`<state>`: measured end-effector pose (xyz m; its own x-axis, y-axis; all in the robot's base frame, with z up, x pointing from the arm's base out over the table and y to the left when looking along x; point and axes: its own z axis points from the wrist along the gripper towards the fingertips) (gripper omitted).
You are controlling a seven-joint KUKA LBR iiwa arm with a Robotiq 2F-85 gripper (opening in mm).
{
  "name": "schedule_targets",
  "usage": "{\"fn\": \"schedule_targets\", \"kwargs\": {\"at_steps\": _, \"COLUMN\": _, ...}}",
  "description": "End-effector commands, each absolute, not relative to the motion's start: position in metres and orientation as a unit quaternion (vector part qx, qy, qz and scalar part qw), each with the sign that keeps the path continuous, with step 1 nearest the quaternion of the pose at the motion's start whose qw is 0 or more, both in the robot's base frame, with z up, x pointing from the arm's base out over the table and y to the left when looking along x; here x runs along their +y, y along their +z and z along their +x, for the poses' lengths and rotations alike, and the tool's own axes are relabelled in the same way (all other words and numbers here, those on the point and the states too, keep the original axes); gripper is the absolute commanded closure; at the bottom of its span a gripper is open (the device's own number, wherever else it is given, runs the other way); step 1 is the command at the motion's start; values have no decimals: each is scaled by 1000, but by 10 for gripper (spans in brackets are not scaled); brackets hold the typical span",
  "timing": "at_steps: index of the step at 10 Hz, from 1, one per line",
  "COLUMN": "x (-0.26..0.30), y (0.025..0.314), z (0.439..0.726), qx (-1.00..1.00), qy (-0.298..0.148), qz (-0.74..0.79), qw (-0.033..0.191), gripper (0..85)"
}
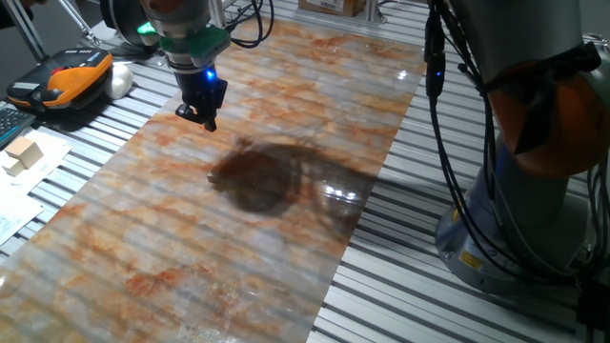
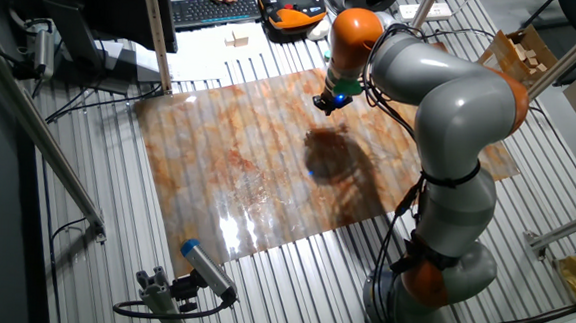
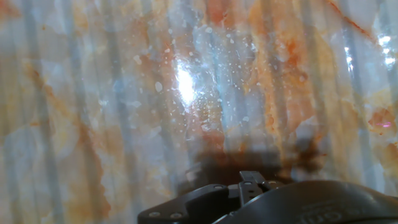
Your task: Pick up one small block
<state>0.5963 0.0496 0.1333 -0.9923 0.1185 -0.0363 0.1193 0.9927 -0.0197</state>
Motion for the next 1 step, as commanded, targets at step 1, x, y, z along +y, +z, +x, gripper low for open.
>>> {"fn": "schedule_targets", "kwargs": {"at_steps": 1, "x": 50, "y": 133, "z": 596, "qx": 998, "qy": -11, "qz": 60, "qw": 18, "gripper": 850}}
